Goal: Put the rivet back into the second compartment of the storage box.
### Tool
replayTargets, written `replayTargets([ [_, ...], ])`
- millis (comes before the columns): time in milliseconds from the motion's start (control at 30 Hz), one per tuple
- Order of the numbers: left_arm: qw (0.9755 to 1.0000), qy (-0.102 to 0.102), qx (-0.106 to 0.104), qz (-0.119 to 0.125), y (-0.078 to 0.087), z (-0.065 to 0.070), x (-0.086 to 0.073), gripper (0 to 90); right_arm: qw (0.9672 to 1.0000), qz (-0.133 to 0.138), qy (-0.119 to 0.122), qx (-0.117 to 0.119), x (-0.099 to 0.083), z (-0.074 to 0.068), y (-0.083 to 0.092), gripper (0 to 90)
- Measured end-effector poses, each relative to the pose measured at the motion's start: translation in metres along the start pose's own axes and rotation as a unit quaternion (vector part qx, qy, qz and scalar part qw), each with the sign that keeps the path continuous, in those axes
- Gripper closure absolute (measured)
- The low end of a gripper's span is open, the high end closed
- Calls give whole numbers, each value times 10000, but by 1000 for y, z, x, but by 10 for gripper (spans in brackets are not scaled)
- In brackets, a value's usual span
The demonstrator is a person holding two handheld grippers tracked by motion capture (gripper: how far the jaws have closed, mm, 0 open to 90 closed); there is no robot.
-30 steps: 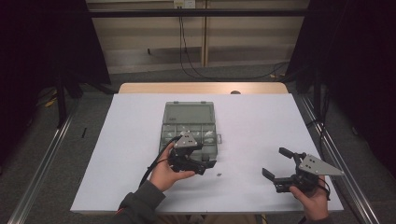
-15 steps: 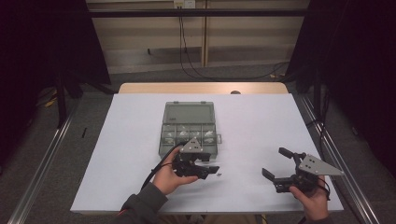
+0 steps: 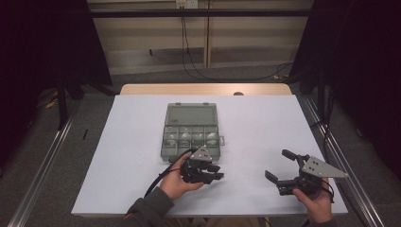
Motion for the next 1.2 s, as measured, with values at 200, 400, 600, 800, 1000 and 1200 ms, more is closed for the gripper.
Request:
replayTargets([
  [200,10000,1,-21,-41,-6,0,-3,696,10000,2,3,-1,0,0,0,17],
  [400,10000,-14,-30,-63,-11,0,-4,720,10000,-13,6,8,0,0,0,17],
  [600,9999,-8,-24,-104,-14,0,-4,734,10000,-12,7,9,0,0,0,17],
  [800,9998,-12,1,-180,-15,0,-5,797,10000,-18,9,10,0,0,0,17],
  [1000,9998,-38,34,-182,-16,0,-5,821,10000,-20,17,2,0,0,0,17],
  [1200,9998,28,37,-186,-13,-1,-5,823,10000,-10,11,5,0,0,0,17],
])
Point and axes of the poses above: each handheld gripper's, and its own axes: y roughly backward along the jaws, x roughly out of its top, z roughly to its right, the point moved 10 cm from there along -y, roughly forward along the jaws, and after that the axes turned 8 degrees about -x, right-handed, at the moved point
